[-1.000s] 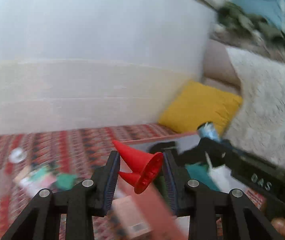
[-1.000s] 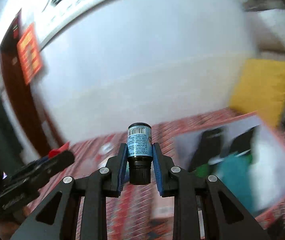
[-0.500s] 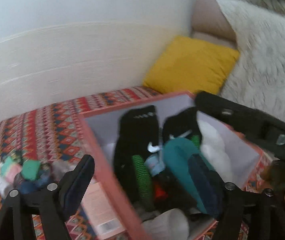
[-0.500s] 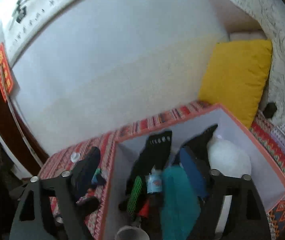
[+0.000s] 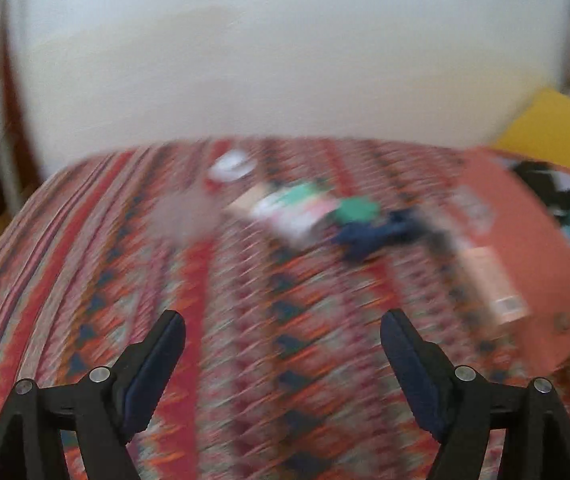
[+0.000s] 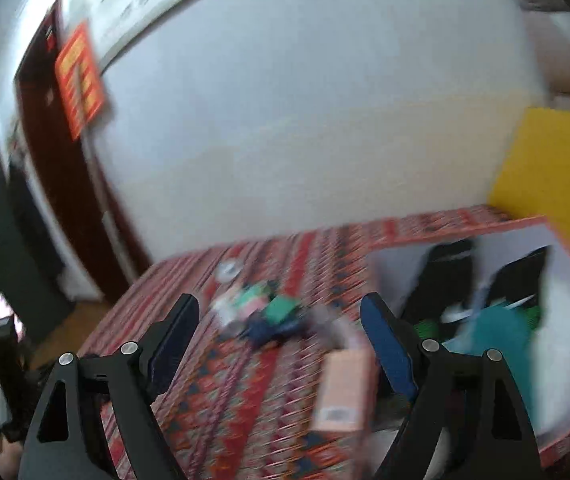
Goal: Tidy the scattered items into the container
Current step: 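Grasp the clear flower tray with the left gripper while the right gripper grasps the white pill bottle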
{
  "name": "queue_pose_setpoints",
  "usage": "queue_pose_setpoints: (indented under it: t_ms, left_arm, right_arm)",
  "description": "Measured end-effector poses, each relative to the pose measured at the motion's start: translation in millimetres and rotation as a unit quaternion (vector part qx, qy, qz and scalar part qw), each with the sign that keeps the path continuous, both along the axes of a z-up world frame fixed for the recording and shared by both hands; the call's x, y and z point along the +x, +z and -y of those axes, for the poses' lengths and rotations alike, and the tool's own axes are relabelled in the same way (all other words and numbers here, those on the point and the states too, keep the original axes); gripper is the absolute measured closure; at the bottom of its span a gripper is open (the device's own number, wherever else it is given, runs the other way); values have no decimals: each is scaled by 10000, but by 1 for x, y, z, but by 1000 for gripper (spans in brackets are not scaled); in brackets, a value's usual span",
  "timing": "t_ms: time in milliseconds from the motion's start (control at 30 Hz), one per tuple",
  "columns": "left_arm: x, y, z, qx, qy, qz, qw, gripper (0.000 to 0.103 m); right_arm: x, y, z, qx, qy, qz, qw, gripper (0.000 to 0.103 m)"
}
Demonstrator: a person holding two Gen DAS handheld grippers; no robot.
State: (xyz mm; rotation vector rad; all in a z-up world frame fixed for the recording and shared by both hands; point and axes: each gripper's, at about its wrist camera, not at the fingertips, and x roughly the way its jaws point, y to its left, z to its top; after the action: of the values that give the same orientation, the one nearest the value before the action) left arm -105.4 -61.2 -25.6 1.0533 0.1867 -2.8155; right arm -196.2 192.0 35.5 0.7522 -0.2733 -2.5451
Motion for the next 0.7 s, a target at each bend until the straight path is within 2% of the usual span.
queue_pose_setpoints:
  t_ms: [67,233,400,467,533,567,600,633,700]
  left_arm:
    - [-3,-12,23,208,236,48,9995,19]
    - [-70,-32,60,424,402,223,9980,19]
    - [-137,-53,95,589,567,426,9957,19]
    - [-160,-80,94,293,633,786,9945,19]
    - [-173,-112,97,438,567,1115,9912,19]
    - [-178,-126,97,440,526,1215,9902,16]
    - [-181,-132,89,126,441,1043,9935,4]
    - [-186,-134,80,-133,330,1028,9941,0]
    - [-203,-135,75,-285,249,1124,9929,0]
  right_arm:
    - [-3,-16,40,91,335,266,9990,17]
    - [-12,-52,103,235,729,916,9928,17]
    - [-18,-64,121,410,890,974,9904,17]
    - [-25,-70,120,424,909,1064,9892,17]
    - [-38,-77,119,423,898,1178,9881,17]
    - [-44,-82,117,425,850,1257,9875,17]
    - [-51,-87,116,407,813,1323,9870,17]
    - [-58,-91,114,386,777,1388,9865,17]
    - [-66,-98,111,292,732,1513,9853,17]
